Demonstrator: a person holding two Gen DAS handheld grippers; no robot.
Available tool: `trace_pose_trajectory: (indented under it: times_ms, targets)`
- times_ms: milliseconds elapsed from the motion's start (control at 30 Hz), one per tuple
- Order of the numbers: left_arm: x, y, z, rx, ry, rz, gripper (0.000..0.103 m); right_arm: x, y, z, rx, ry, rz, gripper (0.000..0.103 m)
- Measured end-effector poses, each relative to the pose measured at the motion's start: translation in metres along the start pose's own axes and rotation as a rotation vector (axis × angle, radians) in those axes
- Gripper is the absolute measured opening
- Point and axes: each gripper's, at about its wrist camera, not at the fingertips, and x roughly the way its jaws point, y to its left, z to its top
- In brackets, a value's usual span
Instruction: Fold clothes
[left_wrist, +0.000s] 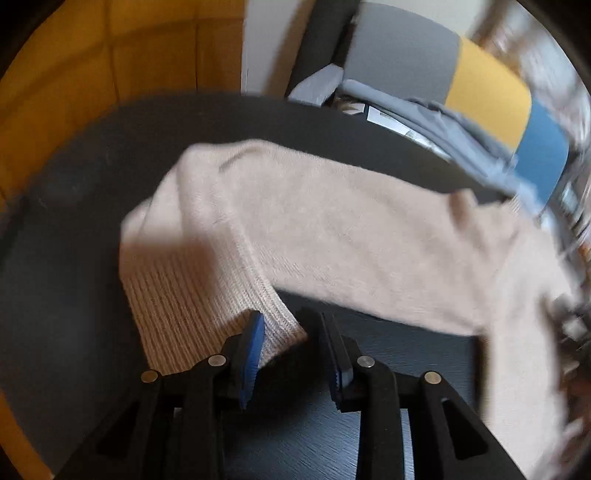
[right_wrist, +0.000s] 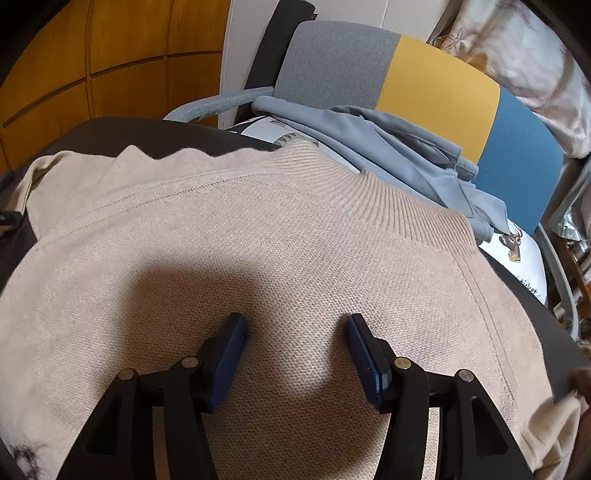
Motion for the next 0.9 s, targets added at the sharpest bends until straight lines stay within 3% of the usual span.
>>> trace_pose_trajectory:
  times_ms: [67, 133, 167, 267, 333, 467, 667, 900]
  targets:
    - [0.0, -0.006, -0.001, 0.038, 0.002, 0.056, 0.03, 0.0, 0.0, 0.002, -0.003, 0.006, 0.001, 0.058]
    - [-0.001, -0.011, -0.001, 0.074, 0.007, 0.105, 0.008, -0.004, 0.005, 0.007, -0.017, 0.011, -0.011, 0.055]
    - [-0.001, -0.011, -0.001, 0.087, 0.014, 0.119, 0.007, -0.008, 0.007, 0.01, -0.017, 0.005, -0.001, 0.052]
    - [-0.008, -0.001, -0.001, 0.095, 0.022, 0.105, 0.005, -0.029, 0.032, 0.029, -0.029, -0.073, 0.153, 0.046]
    - [-0.016, 0.007, 0.005, 0.099, 0.012, 0.118, 0.005, -0.041, 0.064, 0.046, -0.094, -0.108, 0.275, 0.035]
    - [-0.036, 0.031, 0.026, 0.058, -0.015, 0.12, 0.005, -0.031, 0.117, 0.077, -0.16, -0.076, 0.411, 0.018]
    - [-0.051, 0.083, 0.08, 0.002, -0.056, 0.221, 0.005, 0.021, 0.162, 0.081, -0.169, 0.025, 0.383, 0.017]
    - [-0.011, 0.144, 0.128, -0.102, -0.031, 0.34, 0.005, 0.02, 0.172, 0.075, -0.199, -0.041, 0.323, 0.017]
